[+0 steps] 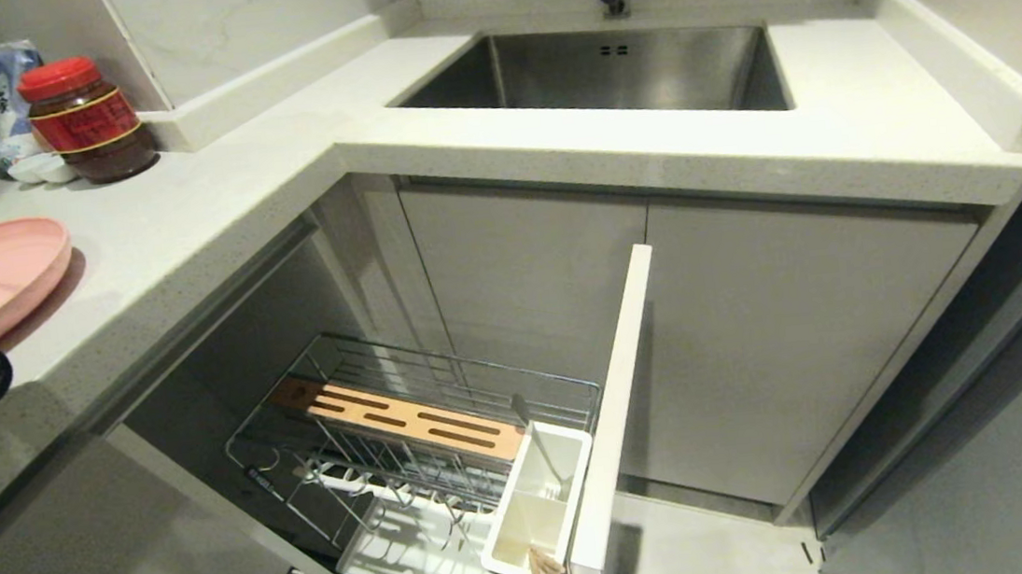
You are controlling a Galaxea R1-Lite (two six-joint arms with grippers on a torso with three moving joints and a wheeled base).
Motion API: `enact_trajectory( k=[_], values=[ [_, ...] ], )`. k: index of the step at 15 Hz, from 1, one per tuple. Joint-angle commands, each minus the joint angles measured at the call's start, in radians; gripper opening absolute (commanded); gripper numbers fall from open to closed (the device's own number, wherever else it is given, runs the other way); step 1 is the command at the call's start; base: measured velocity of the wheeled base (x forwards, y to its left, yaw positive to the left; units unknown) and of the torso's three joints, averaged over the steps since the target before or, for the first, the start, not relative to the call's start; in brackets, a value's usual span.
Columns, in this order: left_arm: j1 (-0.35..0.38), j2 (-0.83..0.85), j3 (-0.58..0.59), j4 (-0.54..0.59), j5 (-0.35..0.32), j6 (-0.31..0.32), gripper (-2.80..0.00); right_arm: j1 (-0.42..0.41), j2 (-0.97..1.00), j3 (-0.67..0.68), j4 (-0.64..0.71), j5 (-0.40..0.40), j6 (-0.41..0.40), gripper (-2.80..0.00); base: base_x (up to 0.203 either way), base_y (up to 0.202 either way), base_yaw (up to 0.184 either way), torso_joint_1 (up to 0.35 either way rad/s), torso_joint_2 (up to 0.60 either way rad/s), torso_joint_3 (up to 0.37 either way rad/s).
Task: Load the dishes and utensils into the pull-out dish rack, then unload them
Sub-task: Take the fork out of the cupboard
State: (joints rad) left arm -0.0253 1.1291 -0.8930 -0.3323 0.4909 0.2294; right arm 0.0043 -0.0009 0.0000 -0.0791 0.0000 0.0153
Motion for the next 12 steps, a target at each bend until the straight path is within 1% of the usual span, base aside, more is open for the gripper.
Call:
enact_trajectory(
  k=[1,7,8,12],
  values=[
    [0.001,0.003,0.009,-0.002,0.003,0.0,-2.8,0.0,0.001,0.026,-0.001,0.0,0.0,-2.8,0.0,0.0,0.0,0.0,0.0,0.0],
    [0.001,0.015,0.008,-0.002,0.002,0.001,-2.8,0.0,0.001,0.026,-0.001,0.0,0.0,-2.8,0.0,0.0,0.0,0.0,0.0,0.0],
    [0.001,0.015,0.009,-0.002,0.002,0.002,0.0,0.0,0.001,0.026,-0.001,0.0,0.0,-2.8,0.0,0.0,0.0,0.0,0.0,0.0],
    [0.001,0.017,0.008,-0.002,0.002,-0.001,0.0,0.0,0.0,0.026,-0.001,0.0,0.0,-2.8,0.0,0.0,0.0,0.0,0.0,0.0]
  ],
)
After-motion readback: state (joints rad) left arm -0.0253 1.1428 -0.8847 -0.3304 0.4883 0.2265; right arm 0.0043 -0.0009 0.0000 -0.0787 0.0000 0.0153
